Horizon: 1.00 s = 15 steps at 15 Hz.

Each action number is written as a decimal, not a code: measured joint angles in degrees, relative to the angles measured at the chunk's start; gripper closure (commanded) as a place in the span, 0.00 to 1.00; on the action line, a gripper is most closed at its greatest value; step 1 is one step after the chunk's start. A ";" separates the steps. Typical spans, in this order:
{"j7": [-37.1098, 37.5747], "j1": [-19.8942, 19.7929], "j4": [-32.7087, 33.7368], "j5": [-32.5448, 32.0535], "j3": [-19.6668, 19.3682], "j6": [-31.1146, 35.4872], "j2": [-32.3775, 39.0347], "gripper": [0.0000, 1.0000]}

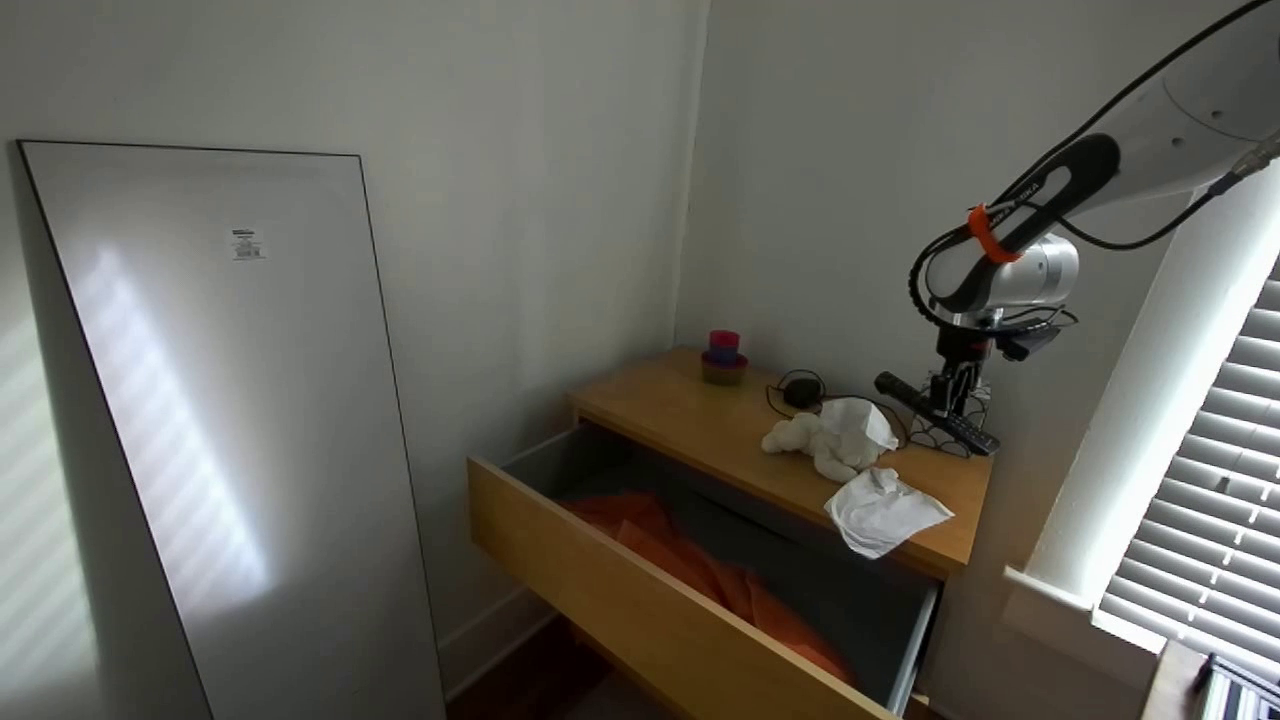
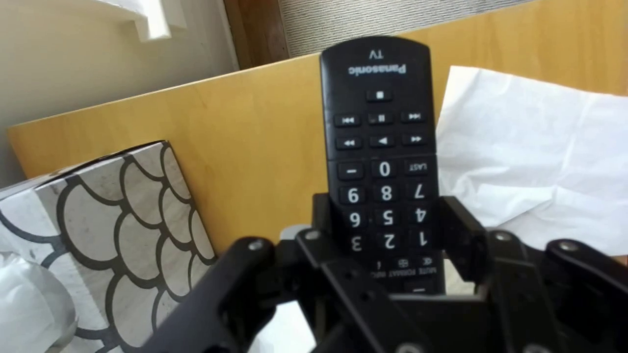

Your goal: Remove the remote from the paper towel and put it on the cupboard

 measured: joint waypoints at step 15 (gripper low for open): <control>2.79 -0.05 19.95 -7.10 2.93 -13.68 18.07 0.69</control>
